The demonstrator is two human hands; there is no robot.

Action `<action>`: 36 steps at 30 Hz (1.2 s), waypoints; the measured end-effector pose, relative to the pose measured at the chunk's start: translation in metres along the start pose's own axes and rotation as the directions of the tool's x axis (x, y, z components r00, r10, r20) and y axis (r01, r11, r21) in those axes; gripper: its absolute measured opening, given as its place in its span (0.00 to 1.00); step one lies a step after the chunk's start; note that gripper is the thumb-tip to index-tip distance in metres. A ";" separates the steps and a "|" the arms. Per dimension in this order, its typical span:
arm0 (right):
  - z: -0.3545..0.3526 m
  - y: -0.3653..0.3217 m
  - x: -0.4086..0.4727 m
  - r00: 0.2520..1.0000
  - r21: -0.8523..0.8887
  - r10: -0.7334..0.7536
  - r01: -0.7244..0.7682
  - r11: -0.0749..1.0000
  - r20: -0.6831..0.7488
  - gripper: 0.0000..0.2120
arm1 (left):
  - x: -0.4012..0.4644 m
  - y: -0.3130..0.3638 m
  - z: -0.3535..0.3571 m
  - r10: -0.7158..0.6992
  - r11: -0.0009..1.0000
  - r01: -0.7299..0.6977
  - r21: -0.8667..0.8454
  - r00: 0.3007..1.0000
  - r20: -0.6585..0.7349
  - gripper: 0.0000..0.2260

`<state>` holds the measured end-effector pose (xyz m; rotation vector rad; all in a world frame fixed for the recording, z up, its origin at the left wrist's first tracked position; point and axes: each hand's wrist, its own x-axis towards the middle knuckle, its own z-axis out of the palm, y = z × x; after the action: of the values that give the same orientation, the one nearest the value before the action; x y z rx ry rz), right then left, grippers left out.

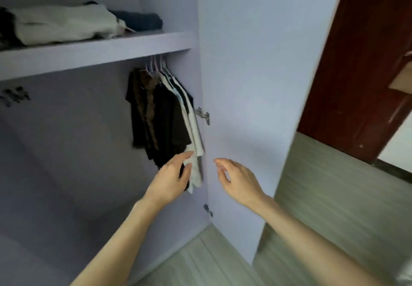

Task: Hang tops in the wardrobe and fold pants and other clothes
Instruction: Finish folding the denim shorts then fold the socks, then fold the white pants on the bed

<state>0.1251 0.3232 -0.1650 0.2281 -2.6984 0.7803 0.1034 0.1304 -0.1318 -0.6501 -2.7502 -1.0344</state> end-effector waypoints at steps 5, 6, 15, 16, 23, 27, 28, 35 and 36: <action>-0.033 0.096 -0.136 0.955 -0.030 0.289 -0.288 0.957 0.072 0.16 | -0.045 0.052 0.129 0.073 0.995 -0.055 -0.086 0.971 0.229 0.16; -0.050 0.120 -0.174 0.920 -0.030 0.385 -0.384 0.923 0.068 0.16 | -0.054 0.073 0.165 0.100 0.993 -0.074 -0.095 0.946 0.308 0.16; -0.169 0.235 -0.375 0.628 -0.029 0.772 -0.777 0.629 -0.100 0.18 | -0.087 0.248 0.356 0.416 0.909 -0.315 -0.272 0.672 0.612 0.16; -0.180 0.241 -0.394 0.587 -0.019 0.801 -0.808 0.589 -0.118 0.18 | -0.093 0.269 0.373 0.450 0.892 -0.338 -0.299 0.618 0.644 0.16; -0.239 0.268 -0.515 0.269 0.067 0.920 -0.952 0.299 -0.285 0.19 | -0.131 0.390 0.475 0.602 0.779 -0.404 -0.480 0.265 0.753 0.16; -0.263 0.284 -0.574 0.010 0.153 0.931 -0.986 0.071 -0.365 0.19 | -0.148 0.458 0.536 0.666 0.658 -0.481 -0.579 0.012 0.746 0.16; -0.268 0.289 -0.586 -0.044 0.157 0.929 -0.987 0.016 -0.368 0.20 | -0.151 0.475 0.552 0.671 0.630 -0.490 -0.603 -0.049 0.740 0.16; -0.319 0.350 -0.649 -0.334 0.105 0.847 -0.942 -0.319 -0.414 0.21 | -0.167 0.566 0.665 0.658 0.470 -0.507 -0.723 -0.344 0.669 0.17; -0.327 0.363 -0.656 -0.362 0.103 0.836 -0.930 -0.352 -0.414 0.21 | -0.165 0.578 0.683 0.667 0.453 -0.511 -0.731 -0.350 0.658 0.16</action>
<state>0.7371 0.8462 -0.3103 -2.4295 -1.8299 0.4747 0.5242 0.9079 -0.3469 -3.4617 -1.8018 -0.3344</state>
